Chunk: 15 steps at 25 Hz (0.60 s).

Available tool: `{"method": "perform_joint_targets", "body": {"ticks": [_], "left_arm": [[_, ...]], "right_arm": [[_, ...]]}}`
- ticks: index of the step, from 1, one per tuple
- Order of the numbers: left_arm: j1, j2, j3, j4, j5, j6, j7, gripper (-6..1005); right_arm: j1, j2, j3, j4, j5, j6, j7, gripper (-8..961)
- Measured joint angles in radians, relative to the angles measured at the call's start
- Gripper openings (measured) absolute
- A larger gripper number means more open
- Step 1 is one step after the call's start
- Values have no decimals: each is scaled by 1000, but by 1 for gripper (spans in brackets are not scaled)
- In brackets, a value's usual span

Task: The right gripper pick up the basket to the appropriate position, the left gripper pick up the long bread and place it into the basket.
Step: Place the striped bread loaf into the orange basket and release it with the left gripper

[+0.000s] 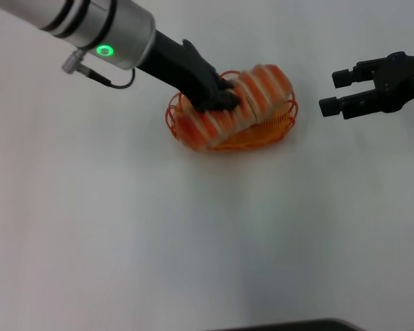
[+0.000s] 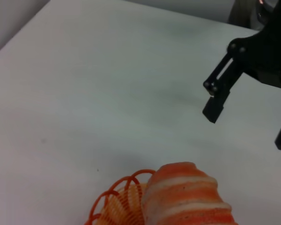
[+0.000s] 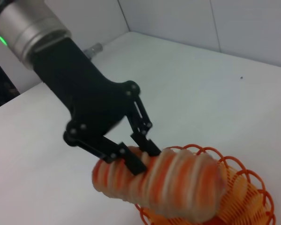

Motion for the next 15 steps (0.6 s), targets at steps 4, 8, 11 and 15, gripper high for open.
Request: {"method": "perform_joint_targets", "body": {"ticks": [4,8,11,15], "left_arm": [[-23,1,18,-56,0,-63,-24,205],[-14,1,14,-55,-8,-73,-26,278],[6,1,12,-46,-12,-71,-26,358],[57,-1,11,2,-39,-67,-26,479]], "right_arm": [[-1,4,-4,11,0,0,0,836],[-1,7,-8,20,-1,4,-1,836],[2,7,-9,24,-1,5,-2,836],[7,9,-15,26,-1,5,-2,836]]}}
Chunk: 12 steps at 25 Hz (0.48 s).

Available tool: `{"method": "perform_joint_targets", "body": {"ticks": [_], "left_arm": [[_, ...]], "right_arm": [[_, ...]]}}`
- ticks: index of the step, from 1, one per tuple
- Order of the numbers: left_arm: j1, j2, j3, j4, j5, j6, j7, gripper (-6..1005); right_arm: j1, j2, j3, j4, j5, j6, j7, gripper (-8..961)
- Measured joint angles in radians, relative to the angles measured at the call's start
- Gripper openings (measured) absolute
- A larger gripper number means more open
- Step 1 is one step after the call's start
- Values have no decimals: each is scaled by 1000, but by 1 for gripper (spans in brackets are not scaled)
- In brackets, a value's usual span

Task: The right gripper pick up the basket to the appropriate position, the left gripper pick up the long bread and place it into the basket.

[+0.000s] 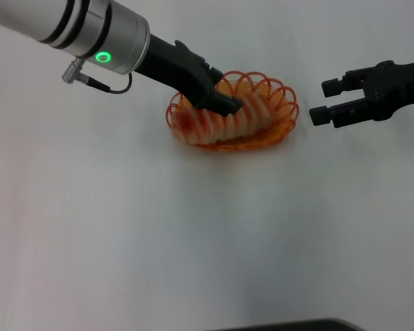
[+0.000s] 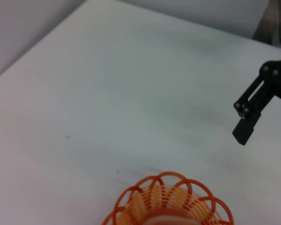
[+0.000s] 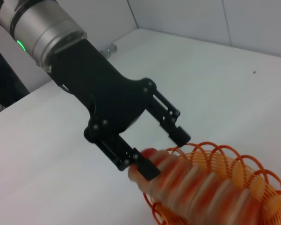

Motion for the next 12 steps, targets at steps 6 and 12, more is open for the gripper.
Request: {"method": "perform_joint_targets", "body": {"ticks": [6,12], "left_arm": [[172,6,-73,181,-107,68,-4,679],[353,19,-345,231,-244,311,96,846]], "right_arm": [[3,1,-8,0,0,-1,1,836],[3,3,-18,0,0,-11,11,836]]}}
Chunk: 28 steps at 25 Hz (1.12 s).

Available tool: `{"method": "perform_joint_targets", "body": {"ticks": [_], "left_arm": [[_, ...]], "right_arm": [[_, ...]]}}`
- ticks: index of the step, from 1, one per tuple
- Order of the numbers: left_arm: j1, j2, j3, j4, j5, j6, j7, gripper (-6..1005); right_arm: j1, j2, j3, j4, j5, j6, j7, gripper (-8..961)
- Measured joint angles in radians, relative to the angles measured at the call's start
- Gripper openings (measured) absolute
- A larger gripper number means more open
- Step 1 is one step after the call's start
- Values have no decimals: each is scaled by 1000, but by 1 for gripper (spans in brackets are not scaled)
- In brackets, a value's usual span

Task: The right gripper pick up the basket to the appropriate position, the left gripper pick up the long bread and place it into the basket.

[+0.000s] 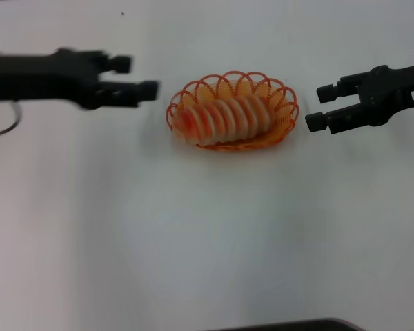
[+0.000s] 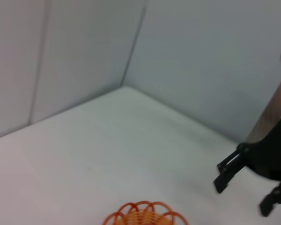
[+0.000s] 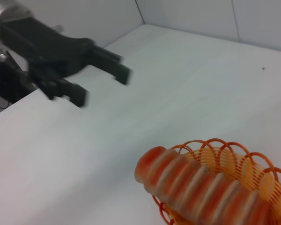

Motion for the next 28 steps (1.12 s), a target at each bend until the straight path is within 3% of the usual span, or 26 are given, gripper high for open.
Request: {"method": "perform_joint_targets", "body": {"ticks": [2,4,7,10,28], "left_arm": [[58,20,-112,-24,-14,94,37,855],[100,43,-157,-51,-16,154,62,860],[157,85,-175,-96,-15,204,85,860],[187,106,-177,-128,-16,207,89,860],[183,112,-176,-135,-9,217,83,860]], "right_arm": [[1,4,-2,0,0,-13,2,836],[3,8,-6,0,0,-20,3,836],[6,10,-13,0,0,-20,3,836],[11,12,-17,2,0,-20,3,836],[26,20,-29,11,0,-26,17,836]]}}
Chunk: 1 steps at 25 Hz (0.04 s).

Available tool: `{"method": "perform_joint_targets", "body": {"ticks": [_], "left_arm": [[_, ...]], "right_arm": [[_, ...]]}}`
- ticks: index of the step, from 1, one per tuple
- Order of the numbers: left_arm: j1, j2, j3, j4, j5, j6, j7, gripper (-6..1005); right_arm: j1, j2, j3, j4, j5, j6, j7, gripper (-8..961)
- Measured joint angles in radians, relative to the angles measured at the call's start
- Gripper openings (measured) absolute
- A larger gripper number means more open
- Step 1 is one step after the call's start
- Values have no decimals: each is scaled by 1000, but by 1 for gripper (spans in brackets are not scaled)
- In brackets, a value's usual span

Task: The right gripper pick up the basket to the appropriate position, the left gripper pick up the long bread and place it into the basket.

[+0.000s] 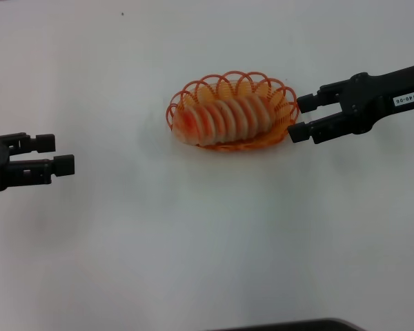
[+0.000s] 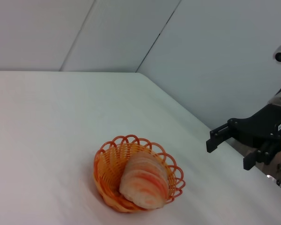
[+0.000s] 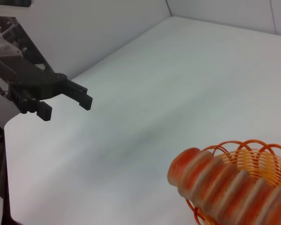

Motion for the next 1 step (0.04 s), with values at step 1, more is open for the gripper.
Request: {"method": "perform_joint_targets", "body": {"ticks": [1], "left_arm": [[0,0,-1,0,0,1,0,860]], "right_arm": [[0,0,0,0,0,-1,0,836]]}}
